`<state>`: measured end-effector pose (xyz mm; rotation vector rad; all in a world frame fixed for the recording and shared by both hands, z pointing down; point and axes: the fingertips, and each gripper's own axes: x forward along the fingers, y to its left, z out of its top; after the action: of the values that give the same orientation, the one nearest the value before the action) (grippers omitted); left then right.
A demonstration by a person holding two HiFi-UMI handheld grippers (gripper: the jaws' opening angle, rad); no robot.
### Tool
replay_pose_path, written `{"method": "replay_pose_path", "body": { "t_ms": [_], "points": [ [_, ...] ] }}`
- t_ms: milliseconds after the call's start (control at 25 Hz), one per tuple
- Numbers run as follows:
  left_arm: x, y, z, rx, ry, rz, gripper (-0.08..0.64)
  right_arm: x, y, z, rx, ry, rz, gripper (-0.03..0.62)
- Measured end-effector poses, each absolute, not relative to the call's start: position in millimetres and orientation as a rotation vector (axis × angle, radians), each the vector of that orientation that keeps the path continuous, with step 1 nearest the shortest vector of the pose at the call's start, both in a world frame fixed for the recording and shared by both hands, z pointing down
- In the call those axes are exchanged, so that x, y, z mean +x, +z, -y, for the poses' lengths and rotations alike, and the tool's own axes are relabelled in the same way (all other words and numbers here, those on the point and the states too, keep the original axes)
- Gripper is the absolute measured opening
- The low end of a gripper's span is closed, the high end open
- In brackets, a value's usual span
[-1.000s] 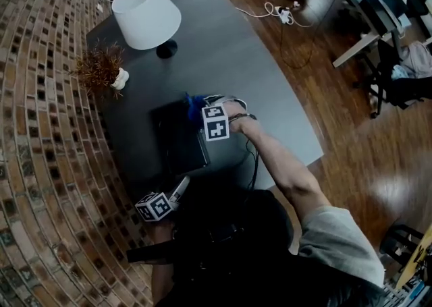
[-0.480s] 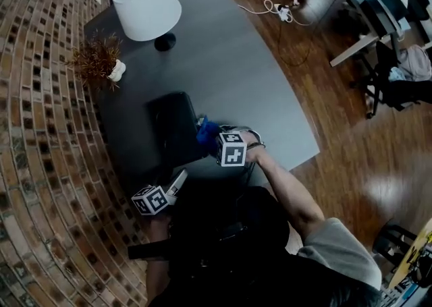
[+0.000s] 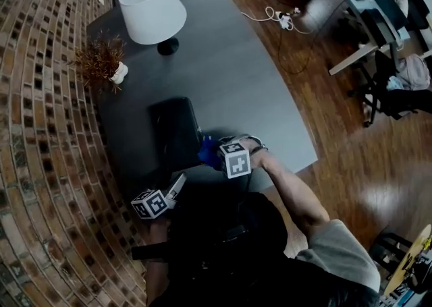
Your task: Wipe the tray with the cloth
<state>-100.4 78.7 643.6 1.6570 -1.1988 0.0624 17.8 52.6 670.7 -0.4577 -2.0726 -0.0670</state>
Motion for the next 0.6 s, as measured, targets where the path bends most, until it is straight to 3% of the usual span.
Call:
{"method": "replay_pose_path", "body": {
  "t_ms": [120,240,400,600],
  "points": [
    [-101.4,642.3,-78.5,1.656,0.048,1.195,0.368,44.0,659.4,-96.1,-0.707,0.003,2.036,0.198],
    [-102.0,638.0,-78.1,1.679,0.052,1.187,0.368,81.0,660.0,-34.3,-0.416,0.053,2.03,0.199],
    [-122.8,627.0,-70.4,1.702,-0.026,1.227,0.368,192.5,668.0,53.2,0.066,0.068,1.806,0.201],
    [-110.9,617.8,-55.3,1.789,-0.016,1.173,0.353,285.8,689.7,9.8,0.108,0.211,1.674,0.214]
  ]
}}
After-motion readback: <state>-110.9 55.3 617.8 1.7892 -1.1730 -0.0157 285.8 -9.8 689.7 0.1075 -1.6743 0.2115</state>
